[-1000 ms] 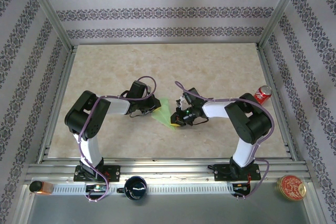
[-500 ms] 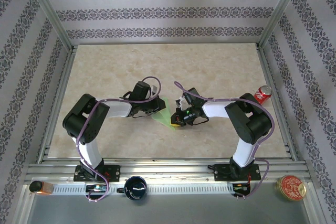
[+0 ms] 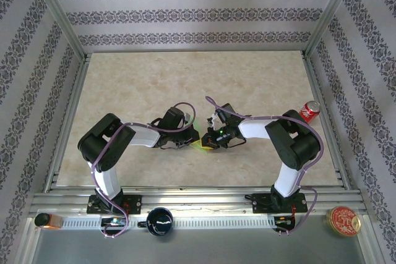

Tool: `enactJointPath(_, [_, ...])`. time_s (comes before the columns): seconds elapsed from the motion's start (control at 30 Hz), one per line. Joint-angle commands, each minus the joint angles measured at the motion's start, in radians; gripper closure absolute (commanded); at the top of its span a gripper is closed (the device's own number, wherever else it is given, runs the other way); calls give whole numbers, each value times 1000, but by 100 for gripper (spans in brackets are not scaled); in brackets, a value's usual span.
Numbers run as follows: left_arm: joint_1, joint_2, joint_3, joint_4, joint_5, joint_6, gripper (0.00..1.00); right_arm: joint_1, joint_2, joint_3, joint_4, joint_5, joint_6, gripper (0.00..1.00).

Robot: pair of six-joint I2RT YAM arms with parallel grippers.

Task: Fold a paper plane with a square sheet of paper (pick it up from the middle)
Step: Fourth fold the wing at the center of the table.

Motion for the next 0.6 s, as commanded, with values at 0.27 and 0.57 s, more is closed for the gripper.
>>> enactJointPath(0.27, [165,-15,19,-61,-60,59,97,0,25,-35,-133,102,-49,99])
enactJointPath(0.57, [308,35,76,-78,-44,84,94,-1,14,-37,-168,105,-75,99])
